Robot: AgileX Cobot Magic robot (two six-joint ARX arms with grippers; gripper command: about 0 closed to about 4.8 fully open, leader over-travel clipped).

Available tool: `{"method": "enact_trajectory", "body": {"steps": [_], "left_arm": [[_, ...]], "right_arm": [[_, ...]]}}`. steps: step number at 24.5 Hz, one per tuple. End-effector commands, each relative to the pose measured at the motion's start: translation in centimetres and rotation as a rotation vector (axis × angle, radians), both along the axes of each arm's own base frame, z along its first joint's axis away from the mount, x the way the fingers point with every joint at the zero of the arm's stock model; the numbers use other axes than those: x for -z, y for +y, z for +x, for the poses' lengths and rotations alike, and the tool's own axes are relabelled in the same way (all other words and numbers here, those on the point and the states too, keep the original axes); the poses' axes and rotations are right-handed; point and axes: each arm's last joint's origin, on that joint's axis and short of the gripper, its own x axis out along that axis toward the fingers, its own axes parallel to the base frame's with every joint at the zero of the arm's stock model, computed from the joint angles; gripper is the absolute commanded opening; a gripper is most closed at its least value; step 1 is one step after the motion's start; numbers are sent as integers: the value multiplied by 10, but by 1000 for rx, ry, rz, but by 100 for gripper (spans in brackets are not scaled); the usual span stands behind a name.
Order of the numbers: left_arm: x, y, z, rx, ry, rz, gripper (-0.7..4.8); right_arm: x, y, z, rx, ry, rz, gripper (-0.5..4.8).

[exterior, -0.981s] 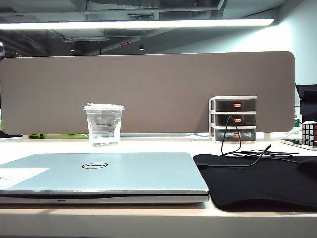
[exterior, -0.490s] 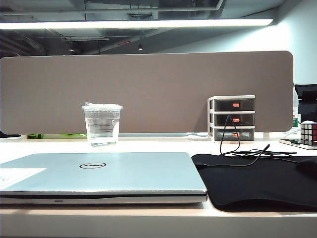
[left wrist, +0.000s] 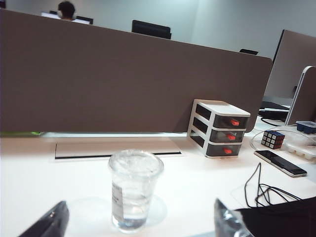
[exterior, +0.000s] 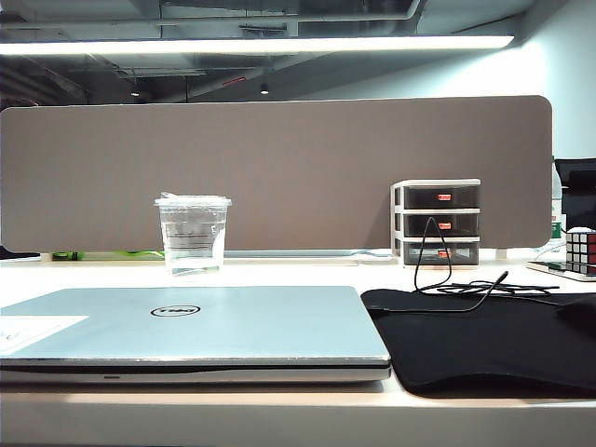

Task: Pick up the coffee cup and place it over the laptop.

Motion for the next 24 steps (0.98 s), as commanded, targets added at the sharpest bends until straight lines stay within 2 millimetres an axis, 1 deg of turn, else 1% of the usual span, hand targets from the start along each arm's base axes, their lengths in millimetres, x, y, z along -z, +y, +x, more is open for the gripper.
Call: {"method": "enact_trajectory", "body": {"steps": [1,3,4,5,6,14,15,17,24], "left_arm": [[-5,-1,13,20,-74,50,390],[-2,-2,24,40,-84,82,454],[2,-2,37,52,-76,99,479],[7,-2,49,54,-52,98,479],[10,-3,56,61,-37,99,479],[30,-6,111,191,45,139,479],[35,-7,122,208,63,139,479],[43,-7,139,210,93,139,479],[60,-9,176,303,131,171,479]], "right_arm": [[1,0,0,-18,-4,2,-6],[1,1,0,-27,-4,2,-5],[1,1,0,-37,-4,2,-5],[1,1,0,-37,-4,2,-5],[1,1,0,-37,-4,2,-6],[1,1,0,-37,-4,1,-5],[1,1,0,-36,-4,1,-6],[1,1,0,-36,-4,1,-6],[1,1,0,-36,-4,1,-6]]}}
